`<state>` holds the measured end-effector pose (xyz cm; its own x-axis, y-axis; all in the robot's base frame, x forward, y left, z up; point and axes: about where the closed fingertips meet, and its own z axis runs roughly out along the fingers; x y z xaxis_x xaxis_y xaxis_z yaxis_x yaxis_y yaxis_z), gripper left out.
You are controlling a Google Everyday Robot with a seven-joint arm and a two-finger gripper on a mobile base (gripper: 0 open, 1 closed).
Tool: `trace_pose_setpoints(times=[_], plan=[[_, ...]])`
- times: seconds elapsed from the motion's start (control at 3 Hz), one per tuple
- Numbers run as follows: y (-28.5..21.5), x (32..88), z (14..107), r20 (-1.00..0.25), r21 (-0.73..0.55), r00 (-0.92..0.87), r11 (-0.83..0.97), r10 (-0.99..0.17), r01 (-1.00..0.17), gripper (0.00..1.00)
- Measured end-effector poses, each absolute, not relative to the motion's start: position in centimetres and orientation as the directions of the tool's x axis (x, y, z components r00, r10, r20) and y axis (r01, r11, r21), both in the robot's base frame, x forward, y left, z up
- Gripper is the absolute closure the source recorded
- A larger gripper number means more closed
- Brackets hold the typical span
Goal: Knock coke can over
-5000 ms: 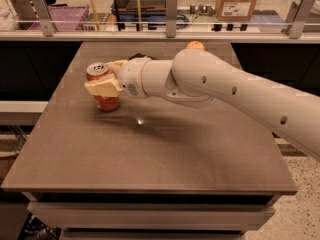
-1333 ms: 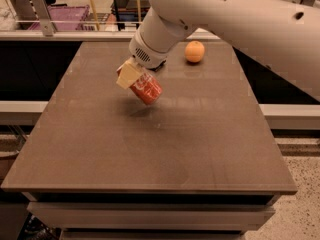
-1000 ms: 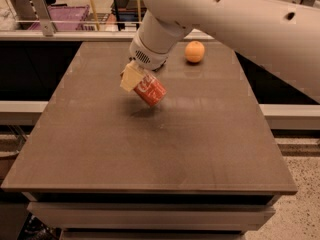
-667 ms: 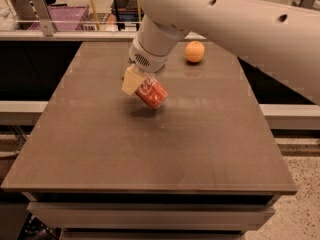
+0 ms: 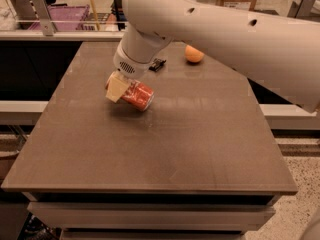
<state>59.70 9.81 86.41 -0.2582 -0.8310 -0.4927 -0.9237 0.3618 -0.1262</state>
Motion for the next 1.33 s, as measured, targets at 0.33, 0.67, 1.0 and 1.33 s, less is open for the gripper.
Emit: trace_pose_setpoints(times=[0.33, 0.67, 1.0, 1.33], plan=[[12.9, 59.2, 85.2, -0.551, -0.097, -0.198, 0.298, -0.811, -0.950, 1.00], [15.2, 58.7, 84.2, -0.630, -0.074, -0.151, 0.252, -0.762, -0.965, 1.00], [15.6, 58.5, 84.1, -0.649, -0.068, -0.142, 0.243, -0.747, -0.968, 0.84], [15.8, 58.3, 84.2, -0.649, -0.070, -0.138, 0.240, -0.748, -0.968, 0.51]])
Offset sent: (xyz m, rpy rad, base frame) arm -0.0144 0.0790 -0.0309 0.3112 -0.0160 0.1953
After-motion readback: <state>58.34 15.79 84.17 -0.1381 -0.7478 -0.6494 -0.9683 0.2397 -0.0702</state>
